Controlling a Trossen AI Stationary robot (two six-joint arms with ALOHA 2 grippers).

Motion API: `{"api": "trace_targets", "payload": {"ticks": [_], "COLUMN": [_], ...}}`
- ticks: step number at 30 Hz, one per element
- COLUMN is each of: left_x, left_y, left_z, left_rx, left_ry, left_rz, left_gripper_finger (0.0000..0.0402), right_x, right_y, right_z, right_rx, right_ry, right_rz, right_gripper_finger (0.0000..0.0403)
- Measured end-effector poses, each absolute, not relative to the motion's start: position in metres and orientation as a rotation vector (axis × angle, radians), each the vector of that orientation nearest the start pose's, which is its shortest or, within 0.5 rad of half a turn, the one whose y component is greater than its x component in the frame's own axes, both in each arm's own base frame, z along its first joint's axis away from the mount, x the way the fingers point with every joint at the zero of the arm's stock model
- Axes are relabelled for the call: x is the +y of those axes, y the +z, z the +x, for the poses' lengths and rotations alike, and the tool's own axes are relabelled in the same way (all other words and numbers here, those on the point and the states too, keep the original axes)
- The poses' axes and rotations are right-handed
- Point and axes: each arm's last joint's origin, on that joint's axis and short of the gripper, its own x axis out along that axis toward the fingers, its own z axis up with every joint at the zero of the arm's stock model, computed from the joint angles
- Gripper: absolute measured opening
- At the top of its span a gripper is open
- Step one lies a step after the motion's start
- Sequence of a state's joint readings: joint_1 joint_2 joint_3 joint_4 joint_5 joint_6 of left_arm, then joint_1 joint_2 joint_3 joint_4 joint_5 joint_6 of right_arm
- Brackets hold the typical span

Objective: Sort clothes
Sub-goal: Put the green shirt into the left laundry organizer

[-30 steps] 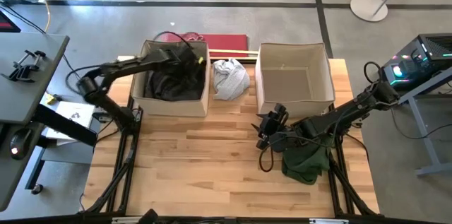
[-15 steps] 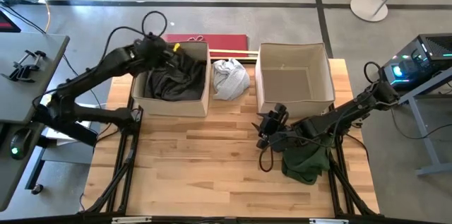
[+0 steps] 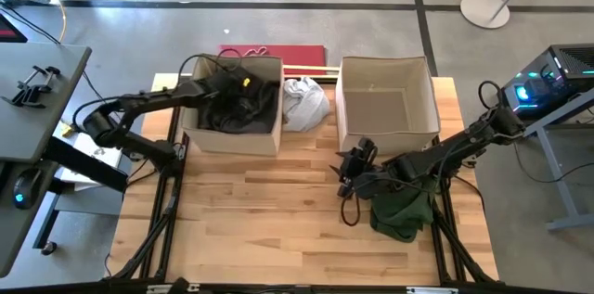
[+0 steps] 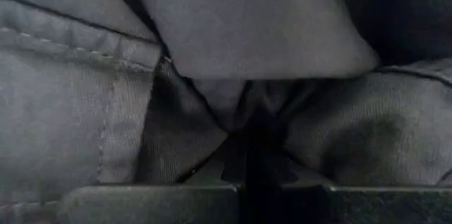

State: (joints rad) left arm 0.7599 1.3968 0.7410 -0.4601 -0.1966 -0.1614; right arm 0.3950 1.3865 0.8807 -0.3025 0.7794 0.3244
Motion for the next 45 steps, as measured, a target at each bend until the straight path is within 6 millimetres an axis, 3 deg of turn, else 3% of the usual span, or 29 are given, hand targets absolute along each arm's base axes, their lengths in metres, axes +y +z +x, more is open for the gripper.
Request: {"api": "trace_targets", "payload": {"ticks": [3,6,11,14,17,21,28,31,34,38,43,45], "left_x": [0.168,0.157,0.133,0.115,0.098,0.078,0.060,0.057,0.055,0.053,0.043,0.036], "left_y": [0.188,0.218,0.273,0.302,0.322,0.334,0.335,0.332,0.330,0.325,0.323,0.322], "left_z": [0.178,0.179,0.176,0.170,0.162,0.154,0.159,0.164,0.169,0.176,0.188,0.195], "left_rx": [1.042,0.997,0.757,0.577,0.435,0.358,0.361,0.381,0.396,0.429,0.453,0.450], "left_ry": [0.912,0.869,0.832,0.791,0.742,0.669,0.567,0.543,0.543,0.532,0.447,0.377], "left_rz": [-0.412,-0.354,-0.251,-0.198,-0.162,-0.138,-0.134,-0.128,-0.119,-0.078,0.037,0.110], "left_gripper_finger": [0.0001,0.0001,0.0001,0.0000,0.0000,0.0000,0.0000,0.0000,0.0000,0.0000,0.0000,0.0000], "right_x": [0.092,0.100,0.114,0.120,0.126,0.126,0.107,0.097,0.093,0.096,0.105,0.110], "right_y": [0.237,0.261,0.291,0.293,0.277,0.242,0.163,0.137,0.130,0.136,0.164,0.182], "right_z": [0.257,0.248,0.227,0.211,0.197,0.183,0.172,0.167,0.168,0.179,0.208,0.222], "right_rx": [0.710,0.823,1.054,1.173,1.264,1.439,1.514,1.488,1.440,1.349,1.102,0.976], "right_ry": [-0.349,-0.309,-0.296,-0.386,-0.482,-0.569,-0.598,-0.557,-0.542,-0.464,-0.319,-0.252], "right_rz": [-0.117,0.020,0.297,0.445,0.523,0.617,0.773,0.864,0.906,0.781,0.560,0.465], "right_gripper_finger": [0.0178,0.0178,0.0178,0.0178,0.0179,0.0192,0.0264,0.0268,0.0239,0.0156,0.0033,0.0013]}}
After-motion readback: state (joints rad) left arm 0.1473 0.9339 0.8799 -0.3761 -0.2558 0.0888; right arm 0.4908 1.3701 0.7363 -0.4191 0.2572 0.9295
